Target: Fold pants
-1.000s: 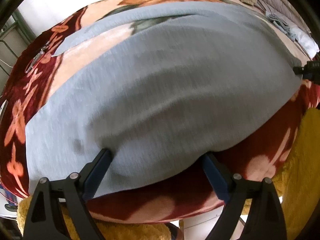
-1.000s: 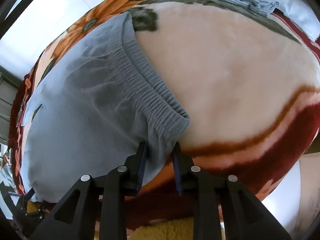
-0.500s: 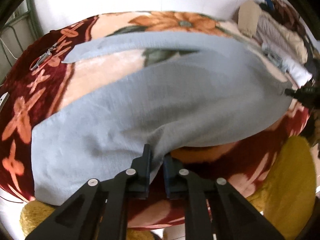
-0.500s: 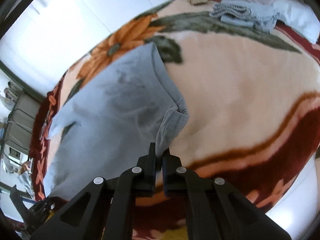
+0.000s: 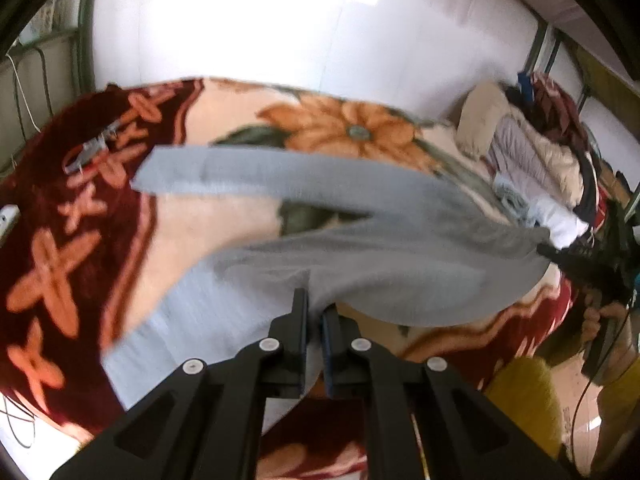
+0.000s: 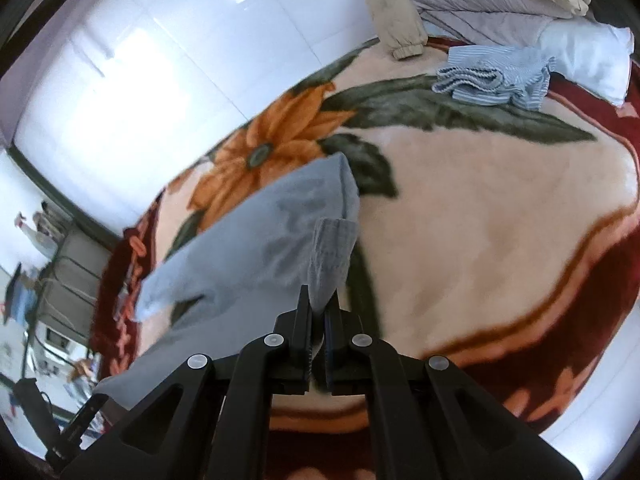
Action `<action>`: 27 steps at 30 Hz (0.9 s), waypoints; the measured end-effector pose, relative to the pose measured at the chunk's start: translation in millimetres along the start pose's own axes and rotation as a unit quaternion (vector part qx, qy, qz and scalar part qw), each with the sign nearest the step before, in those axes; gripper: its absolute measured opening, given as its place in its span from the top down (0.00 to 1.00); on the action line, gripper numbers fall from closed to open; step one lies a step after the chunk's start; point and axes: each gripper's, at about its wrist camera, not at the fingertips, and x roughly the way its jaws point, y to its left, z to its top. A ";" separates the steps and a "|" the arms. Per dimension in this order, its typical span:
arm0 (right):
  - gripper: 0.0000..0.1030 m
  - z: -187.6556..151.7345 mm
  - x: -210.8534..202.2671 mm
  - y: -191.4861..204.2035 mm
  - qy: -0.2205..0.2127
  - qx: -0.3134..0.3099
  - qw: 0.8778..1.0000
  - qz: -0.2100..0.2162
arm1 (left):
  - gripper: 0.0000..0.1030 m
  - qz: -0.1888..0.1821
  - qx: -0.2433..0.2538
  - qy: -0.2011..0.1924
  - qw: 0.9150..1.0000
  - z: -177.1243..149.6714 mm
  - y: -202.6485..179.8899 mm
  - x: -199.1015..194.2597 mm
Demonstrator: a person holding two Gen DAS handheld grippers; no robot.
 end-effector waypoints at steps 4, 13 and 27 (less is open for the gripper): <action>0.95 13.0 8.7 7.8 -0.015 0.004 1.000 0.012 | 0.94 -0.012 -0.020 -0.014 1.000 20.0 4.6 -9.8; 0.95 55.5 73.4 16.2 -0.007 0.001 1.000 -0.011 | 0.94 -0.019 -0.002 -0.002 1.000 78.4 16.5 39.7; 0.95 86.4 150.5 9.2 0.081 0.043 0.994 -0.052 | 0.94 0.038 -0.037 0.126 0.991 140.6 42.6 163.6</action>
